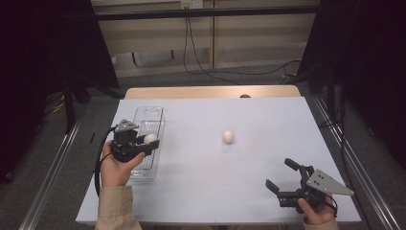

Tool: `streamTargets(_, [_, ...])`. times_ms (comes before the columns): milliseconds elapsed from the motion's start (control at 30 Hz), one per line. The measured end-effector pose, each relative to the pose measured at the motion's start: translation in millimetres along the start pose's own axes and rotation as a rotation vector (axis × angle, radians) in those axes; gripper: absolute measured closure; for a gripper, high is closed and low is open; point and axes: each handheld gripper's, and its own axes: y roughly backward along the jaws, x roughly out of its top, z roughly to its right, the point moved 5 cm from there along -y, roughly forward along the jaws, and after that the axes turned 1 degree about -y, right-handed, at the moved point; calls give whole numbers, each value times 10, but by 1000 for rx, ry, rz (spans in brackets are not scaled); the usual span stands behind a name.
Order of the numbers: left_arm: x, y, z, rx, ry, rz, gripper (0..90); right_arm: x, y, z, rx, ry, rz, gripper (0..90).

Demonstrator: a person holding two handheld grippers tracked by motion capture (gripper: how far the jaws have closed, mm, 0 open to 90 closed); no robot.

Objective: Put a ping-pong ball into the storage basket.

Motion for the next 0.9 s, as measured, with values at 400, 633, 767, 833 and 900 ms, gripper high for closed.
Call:
streamTargets(400, [-27, -23, -26, 6, 11, -1, 510, 1, 1, 0, 1, -2, 1, 13])
streamTargets(633, [-50, -39, -56, 20, 19, -4, 510, 2, 0, 0, 2, -1, 1, 13])
streamTargets(767, [-69, -55, -80, 34, 24, -4, 510, 3, 1, 1, 1, -2, 2, 13])
streamTargets(833, [-79, -61, -92, 39, 28, -8, 509, 3, 1, -1, 2, -1, 2, 13])
streamTargets(900, [-90, -67, -100, 35, 33, -10, 510, 3, 1, -1, 3, 0, 1, 13])
